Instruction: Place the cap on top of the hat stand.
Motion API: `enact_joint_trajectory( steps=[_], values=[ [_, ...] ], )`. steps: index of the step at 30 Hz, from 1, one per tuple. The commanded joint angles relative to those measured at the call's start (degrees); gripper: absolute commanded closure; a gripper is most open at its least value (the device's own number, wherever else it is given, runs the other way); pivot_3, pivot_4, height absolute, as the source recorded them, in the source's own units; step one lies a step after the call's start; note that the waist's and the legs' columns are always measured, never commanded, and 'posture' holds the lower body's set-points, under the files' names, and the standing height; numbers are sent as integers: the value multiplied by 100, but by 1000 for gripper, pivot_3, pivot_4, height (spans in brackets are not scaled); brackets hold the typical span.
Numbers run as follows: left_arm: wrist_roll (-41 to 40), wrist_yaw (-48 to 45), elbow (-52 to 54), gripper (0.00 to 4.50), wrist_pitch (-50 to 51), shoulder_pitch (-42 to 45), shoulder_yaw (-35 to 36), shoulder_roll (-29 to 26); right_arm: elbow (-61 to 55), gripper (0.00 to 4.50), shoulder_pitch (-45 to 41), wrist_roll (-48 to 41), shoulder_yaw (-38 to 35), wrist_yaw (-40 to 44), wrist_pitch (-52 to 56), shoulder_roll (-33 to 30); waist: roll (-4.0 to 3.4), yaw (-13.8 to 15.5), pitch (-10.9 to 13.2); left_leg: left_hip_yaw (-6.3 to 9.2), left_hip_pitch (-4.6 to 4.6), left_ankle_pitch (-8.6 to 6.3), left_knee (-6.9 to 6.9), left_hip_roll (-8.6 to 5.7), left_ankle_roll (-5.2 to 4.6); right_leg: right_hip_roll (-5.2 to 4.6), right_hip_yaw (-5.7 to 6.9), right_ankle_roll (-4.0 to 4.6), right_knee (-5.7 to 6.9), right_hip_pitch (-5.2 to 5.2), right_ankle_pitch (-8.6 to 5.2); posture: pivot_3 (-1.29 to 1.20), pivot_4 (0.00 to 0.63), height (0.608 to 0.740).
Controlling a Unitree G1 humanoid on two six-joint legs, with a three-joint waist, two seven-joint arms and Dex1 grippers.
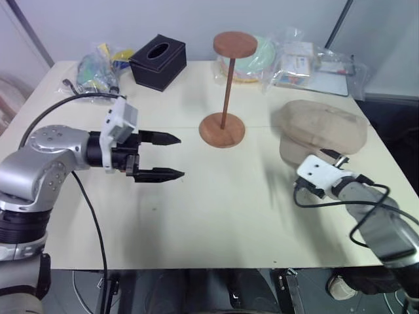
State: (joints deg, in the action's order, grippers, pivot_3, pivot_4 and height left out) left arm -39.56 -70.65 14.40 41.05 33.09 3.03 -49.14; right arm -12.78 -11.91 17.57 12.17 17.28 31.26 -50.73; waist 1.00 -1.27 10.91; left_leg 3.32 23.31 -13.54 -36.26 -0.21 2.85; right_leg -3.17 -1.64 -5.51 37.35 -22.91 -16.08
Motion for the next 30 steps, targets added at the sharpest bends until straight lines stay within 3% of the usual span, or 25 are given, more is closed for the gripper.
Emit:
enact_joint_trajectory(
  steps=[1,4,7,14,19,23,30],
  values=[
    [-124,101,96,40,2,151,145,17,652,0,-255,504,155,-271,-328,192,1,12,0,1,0,0,-1,0,0,0,1,0,0,1,0,0,150,740],
    [-146,171,97,40,12,177,144,36,1161,0,-471,698,171,-386,-597,386,4,15,-2,1,-3,0,-8,-1,0,0,1,0,0,10,0,0,150,740],
    [-138,207,98,0,-2,183,136,44,1334,843,-541,769,134,-340,-775,509,4,22,-2,2,-4,0,-12,-1,0,-1,1,0,0,14,1,0,150,740],
    [-207,331,101,0,42,196,194,56,1327,4348,-481,892,5,-212,-929,633,5,26,-3,4,-4,0,-12,-1,0,-1,1,0,2,13,1,0,150,740],
    [-328,571,148,0,152,119,388,65,1253,4462,-599,902,-318,-341,-1009,733,6,20,-4,4,-5,0,-12,-1,0,0,2,-1,3,13,1,0,150,740],
    [-549,1022,196,0,315,-47,899,61,877,4462,-1244,800,-704,-370,-1379,663,-7,-25,4,2,-4,0,-11,-1,0,0,0,-1,5,9,1,0,150,740],
    [-1246,1981,172,0,726,-328,2359,-38,1135,4462,-4052,603,-597,-272,-2300,977,-18,-200,16,-1,3,1,2,2,2,-2,-20,0,58,-45,1,0,150,740]
  ],
)
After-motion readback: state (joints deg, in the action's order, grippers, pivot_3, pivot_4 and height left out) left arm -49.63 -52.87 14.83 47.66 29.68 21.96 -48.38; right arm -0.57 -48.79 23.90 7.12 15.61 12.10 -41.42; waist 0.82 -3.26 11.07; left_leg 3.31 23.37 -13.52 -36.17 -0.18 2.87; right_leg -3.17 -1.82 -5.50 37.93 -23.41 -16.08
